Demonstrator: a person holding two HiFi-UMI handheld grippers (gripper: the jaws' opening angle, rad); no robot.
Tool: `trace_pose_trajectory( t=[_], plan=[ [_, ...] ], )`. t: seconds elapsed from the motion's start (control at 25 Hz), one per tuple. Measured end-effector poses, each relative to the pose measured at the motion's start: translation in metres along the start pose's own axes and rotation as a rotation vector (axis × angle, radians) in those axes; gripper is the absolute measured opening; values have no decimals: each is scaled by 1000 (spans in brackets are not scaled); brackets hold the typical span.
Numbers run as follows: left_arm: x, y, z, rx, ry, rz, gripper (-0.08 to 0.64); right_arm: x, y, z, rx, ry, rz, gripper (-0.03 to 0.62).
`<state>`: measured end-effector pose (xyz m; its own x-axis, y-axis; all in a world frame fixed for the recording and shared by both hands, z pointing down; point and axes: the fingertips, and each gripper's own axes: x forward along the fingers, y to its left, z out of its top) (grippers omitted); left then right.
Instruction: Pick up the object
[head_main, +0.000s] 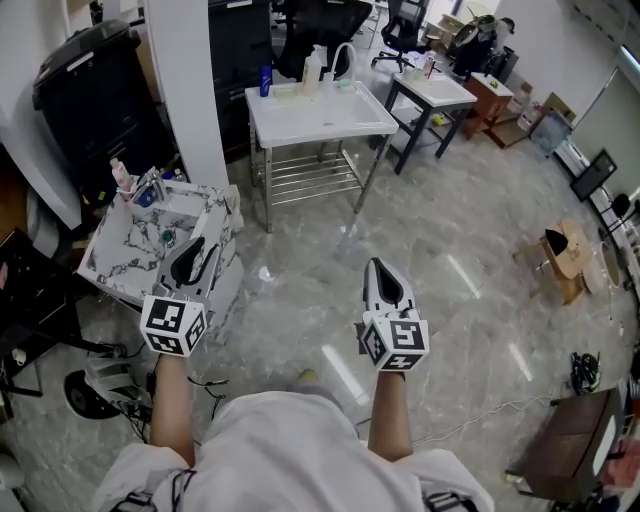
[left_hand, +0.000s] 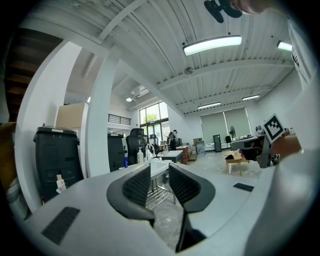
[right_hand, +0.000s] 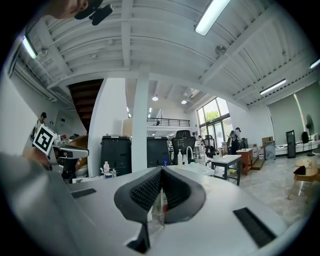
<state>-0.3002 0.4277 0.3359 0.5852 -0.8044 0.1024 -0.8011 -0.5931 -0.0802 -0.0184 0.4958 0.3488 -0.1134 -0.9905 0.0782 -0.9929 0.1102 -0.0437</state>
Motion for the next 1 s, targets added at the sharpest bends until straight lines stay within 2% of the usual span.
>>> trace_pose_trajectory(
  t=[0.52, 1.0],
  plan=[
    [108, -41, 19, 16, 14, 21, 107, 63, -101, 11, 22, -9, 39, 5],
    [178, -29, 19, 30, 33, 25, 107, 126, -137, 4, 48, -5, 53, 5]
  ],
)
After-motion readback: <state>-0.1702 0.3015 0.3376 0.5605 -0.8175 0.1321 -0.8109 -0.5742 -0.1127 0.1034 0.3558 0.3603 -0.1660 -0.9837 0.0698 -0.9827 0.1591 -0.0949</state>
